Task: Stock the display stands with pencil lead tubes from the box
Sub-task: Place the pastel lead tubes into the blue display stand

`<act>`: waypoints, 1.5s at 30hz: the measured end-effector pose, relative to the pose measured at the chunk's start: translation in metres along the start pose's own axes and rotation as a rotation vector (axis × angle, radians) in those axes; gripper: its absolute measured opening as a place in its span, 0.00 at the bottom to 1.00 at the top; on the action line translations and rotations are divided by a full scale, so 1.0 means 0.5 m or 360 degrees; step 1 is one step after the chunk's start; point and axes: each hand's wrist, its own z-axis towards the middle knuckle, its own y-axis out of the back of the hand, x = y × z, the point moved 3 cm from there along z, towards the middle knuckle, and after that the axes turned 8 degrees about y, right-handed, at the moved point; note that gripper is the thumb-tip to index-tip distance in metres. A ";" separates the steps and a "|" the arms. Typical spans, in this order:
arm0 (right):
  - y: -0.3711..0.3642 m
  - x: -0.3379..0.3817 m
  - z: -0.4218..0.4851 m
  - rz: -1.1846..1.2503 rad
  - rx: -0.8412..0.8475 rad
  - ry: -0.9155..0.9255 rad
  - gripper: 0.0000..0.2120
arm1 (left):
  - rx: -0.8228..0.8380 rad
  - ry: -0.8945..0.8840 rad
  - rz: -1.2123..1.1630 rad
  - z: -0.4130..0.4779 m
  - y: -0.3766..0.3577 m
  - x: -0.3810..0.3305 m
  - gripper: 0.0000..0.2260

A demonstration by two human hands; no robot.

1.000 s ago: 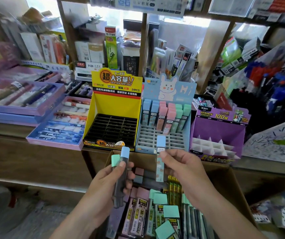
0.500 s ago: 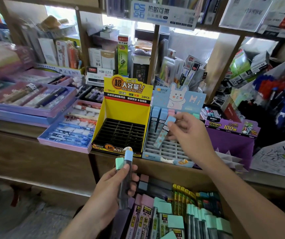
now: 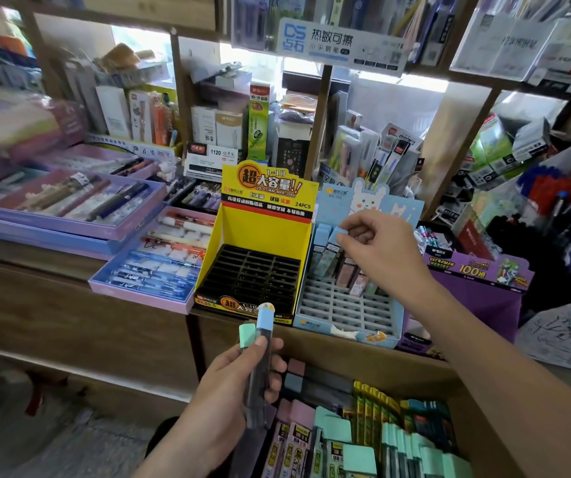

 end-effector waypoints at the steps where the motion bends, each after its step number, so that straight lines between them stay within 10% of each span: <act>1: -0.001 0.000 0.002 -0.0022 0.0013 0.0008 0.03 | 0.0002 0.0004 -0.0002 0.001 0.002 0.001 0.19; 32: -0.040 0.014 0.031 -0.0513 0.0266 0.0068 0.06 | -0.0031 0.0036 -0.0016 0.006 -0.008 -0.003 0.19; 45: -0.023 0.051 -0.053 0.0213 0.0148 0.0019 0.06 | 0.0210 -0.0021 -0.0029 0.000 -0.008 -0.011 0.18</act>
